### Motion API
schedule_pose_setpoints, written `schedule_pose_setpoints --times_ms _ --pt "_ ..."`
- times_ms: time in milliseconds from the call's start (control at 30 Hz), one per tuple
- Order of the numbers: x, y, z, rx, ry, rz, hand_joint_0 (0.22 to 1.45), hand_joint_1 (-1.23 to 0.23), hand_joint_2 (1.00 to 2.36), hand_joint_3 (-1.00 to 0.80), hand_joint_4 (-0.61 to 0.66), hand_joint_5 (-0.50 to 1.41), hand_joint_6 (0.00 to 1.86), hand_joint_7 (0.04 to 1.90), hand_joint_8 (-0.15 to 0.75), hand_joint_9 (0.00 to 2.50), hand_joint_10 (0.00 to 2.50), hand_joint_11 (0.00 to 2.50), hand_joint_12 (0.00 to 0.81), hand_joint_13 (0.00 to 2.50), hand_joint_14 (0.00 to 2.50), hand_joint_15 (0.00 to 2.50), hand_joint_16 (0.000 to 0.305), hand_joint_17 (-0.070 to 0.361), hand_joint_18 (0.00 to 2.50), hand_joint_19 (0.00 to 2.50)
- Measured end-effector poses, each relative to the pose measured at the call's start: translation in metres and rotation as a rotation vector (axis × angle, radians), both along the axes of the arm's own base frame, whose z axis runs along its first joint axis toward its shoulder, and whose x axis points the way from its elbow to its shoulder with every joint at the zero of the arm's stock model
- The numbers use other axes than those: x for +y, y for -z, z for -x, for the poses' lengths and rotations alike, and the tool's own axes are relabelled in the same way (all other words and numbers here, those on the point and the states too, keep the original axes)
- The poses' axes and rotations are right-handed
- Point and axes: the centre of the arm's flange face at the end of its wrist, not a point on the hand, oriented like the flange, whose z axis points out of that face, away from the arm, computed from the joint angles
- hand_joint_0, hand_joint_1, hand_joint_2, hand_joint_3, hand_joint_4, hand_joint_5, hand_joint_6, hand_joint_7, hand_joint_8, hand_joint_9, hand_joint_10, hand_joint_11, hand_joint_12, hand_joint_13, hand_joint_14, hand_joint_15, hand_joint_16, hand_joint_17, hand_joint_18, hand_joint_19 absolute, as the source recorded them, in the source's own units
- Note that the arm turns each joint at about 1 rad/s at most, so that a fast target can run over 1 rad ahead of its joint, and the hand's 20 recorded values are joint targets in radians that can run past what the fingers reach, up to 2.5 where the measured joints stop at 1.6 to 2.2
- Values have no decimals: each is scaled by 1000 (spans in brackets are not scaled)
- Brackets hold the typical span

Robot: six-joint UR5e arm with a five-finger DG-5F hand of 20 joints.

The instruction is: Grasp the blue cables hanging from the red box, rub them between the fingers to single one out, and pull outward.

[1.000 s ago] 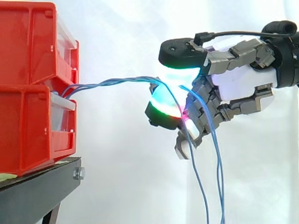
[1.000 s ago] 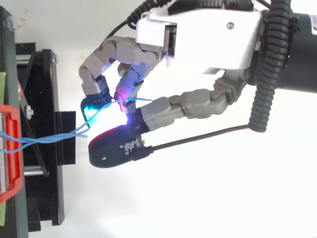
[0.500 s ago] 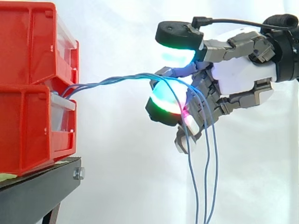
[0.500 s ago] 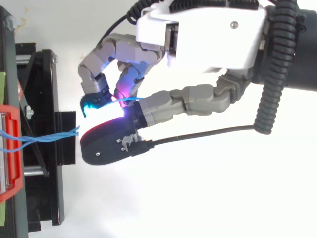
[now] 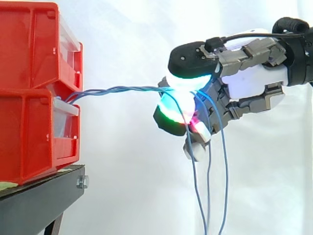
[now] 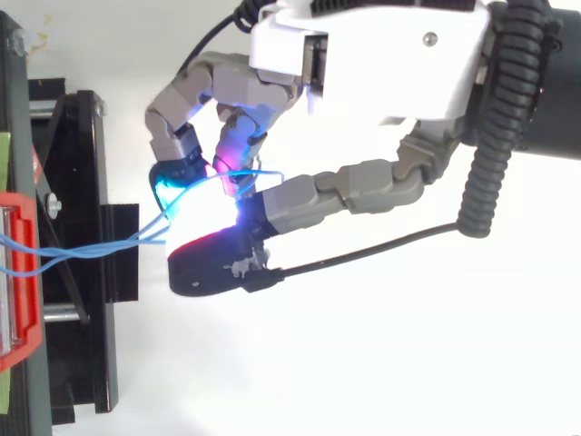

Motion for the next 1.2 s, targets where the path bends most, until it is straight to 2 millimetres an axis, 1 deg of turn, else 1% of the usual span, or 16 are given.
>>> schedule_pose_setpoints --times_ms 100,333,367,400,433,467,500,567,667,733,800,900,967,1033,1100,1200 --pt "0 0 0 1 -3 7 683 -882 1000 -500 26 -140 928 1013 222 941 21 771 326 782 25 617 42 94 605 439" --pt "0 0 0 6 -9 27 576 -832 1000 -500 69 -130 917 1000 224 960 22 762 326 792 25 629 42 94 611 460" --pt "-1 0 0 7 -11 34 541 -777 1000 -500 70 -128 914 1003 225 977 19 754 332 798 26 629 43 97 614 462" --pt "-1 0 0 7 -11 38 507 -668 1000 -500 65 -123 907 1017 237 1000 20 746 345 810 24 636 46 103 611 473" --pt "-1 0 0 7 -12 45 507 -668 1000 -500 65 -123 907 1017 237 1000 20 746 345 810 24 636 46 103 611 473" --pt "-1 -1 0 6 -13 49 495 -540 1000 -500 66 -119 897 1045 239 1011 20 747 350 813 25 636 47 106 607 477" --pt "-1 -1 0 6 -14 53 490 -468 1000 -500 62 -118 896 1020 249 1031 21 752 353 817 23 634 48 109 599 485" --pt "-1 -1 0 6 -15 62 500 -363 1000 -500 56 -118 889 1035 247 1035 20 735 356 815 25 638 48 108 584 496" --pt "-1 -2 0 5 -16 68 533 -285 1000 -500 40 -117 882 1055 242 1037 22 744 344 809 24 638 46 104 567 518" --pt "-1 -2 0 5 -17 72 553 -292 1000 -500 37 -115 878 1079 238 1047 22 747 341 807 25 636 46 102 560 516" --pt "-1 -2 0 5 -17 74 583 -452 1006 -411 54 -116 877 1092 241 1047 23 747 340 808 26 638 45 100 557 521" --pt "-1 -3 0 5 -18 76 581 -552 1010 -336 60 -116 877 1099 240 1043 23 751 341 811 26 638 44 100 571 513" --pt "-1 -3 -1 5 -18 77 578 -648 1010 -241 72 -109 884 1089 265 1054 19 735 369 844 22 616 51 114 641 472" --pt "-1 -3 -1 5 -18 78 578 -688 1010 -215 83 -110 886 1104 268 1053 19 731 371 846 22 621 51 115 649 466" --pt "-1 -3 -1 5 -18 78 601 -805 1013 -182 72 -118 903 1078 258 1012 21 754 364 832 23 628 49 110 632 462" --pt "-1 -3 -1 5 -19 79 617 -843 1014 -189 41 -127 916 1052 246 988 21 757 349 816 25 623 46 104 624 457"
